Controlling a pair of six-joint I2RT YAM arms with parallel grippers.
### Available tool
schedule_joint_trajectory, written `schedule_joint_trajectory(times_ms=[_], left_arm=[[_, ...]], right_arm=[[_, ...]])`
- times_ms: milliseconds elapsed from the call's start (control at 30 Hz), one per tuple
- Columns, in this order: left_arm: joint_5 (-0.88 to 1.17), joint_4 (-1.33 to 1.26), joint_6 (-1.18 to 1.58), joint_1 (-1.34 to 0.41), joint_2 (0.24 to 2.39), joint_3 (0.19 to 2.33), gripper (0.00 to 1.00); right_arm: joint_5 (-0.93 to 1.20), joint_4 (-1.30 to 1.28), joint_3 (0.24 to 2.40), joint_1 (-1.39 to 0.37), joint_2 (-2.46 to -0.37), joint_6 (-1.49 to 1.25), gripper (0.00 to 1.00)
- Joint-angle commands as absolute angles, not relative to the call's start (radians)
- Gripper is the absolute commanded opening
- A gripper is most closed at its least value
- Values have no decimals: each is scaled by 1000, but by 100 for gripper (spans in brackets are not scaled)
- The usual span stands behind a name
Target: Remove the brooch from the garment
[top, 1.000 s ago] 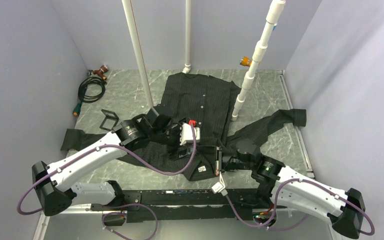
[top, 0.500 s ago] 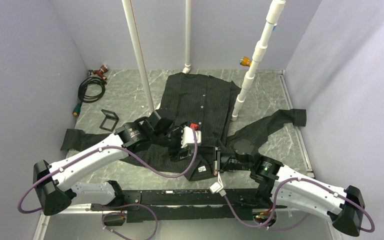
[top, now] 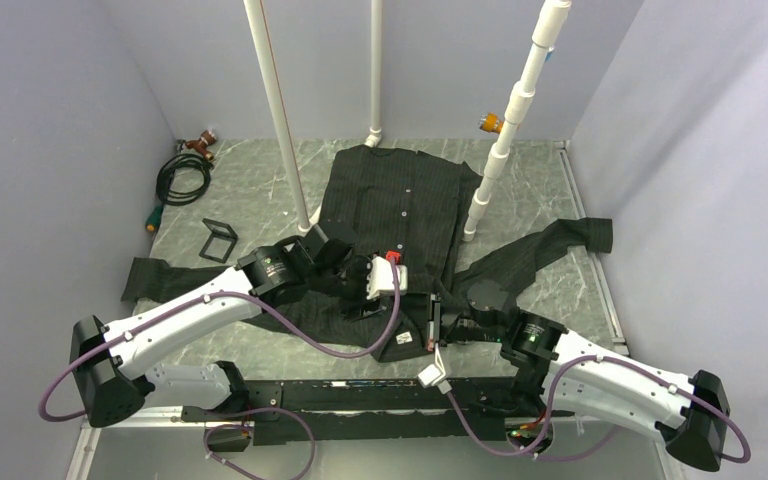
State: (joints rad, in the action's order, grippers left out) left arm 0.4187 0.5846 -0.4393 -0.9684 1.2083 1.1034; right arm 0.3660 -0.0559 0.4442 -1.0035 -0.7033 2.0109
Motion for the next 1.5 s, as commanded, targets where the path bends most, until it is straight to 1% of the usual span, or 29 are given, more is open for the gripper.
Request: schedule_joint_trajectory(times_ms=[0,133,233,333,400,433,500,567,600,733,800,867,967,1033,1067,1100,1333,1467], left_arm=[[415,551,-428,-977,1215,1107,57],[413,554,-430,-980,1221,1112,50],[410,553,-427,-982,1226,1114,47],[413,555,-426,-982,1230,1115,40],[415,555,-422,-983,1231,1115,38],[416,557,-420,-983,1232,1113,38],[419,562,-424,-982,1231,1112,36],[420,573,-430,-982,1227,1110,34],[422,577,-433,-980,1224,1109,32],[437,601,-439,-974,1210,1102,31],[444,614,-445,-960,1200,1095,30],[440,630,-457,-943,1185,1080,30],[451,683,-500,-902,1152,1051,30],[457,734,-541,-862,1124,1018,30],[448,757,-556,-828,1109,1005,30],[446,781,-573,-804,1093,993,31],[454,910,-736,-464,988,909,31],[491,915,-823,-202,1001,857,31]], right_arm=[[357,-37,487,-1012,-682,1997,0],[357,-47,488,-1017,-674,1995,0],[353,-54,492,-1019,-672,1988,0],[350,-48,487,-1020,-671,1987,0],[347,-39,483,-1022,-671,1987,0],[346,-40,483,-1022,-670,1985,2],[338,-40,483,-1022,-669,1976,18],[328,-44,482,-1022,-668,1968,20],[325,-48,482,-1022,-666,1964,23],[307,-45,478,-1022,-657,1956,54],[298,-51,479,-1022,-650,1948,66],[281,-62,478,-1022,-640,1946,76],[253,-70,471,-1022,-618,1924,85],[229,-86,470,-1022,-602,1889,96],[210,-93,471,-1022,-596,1870,99],[194,-94,469,-1022,-590,1848,100],[94,-99,463,-1022,-586,1710,100],[26,-108,477,-1022,-606,1603,100]])
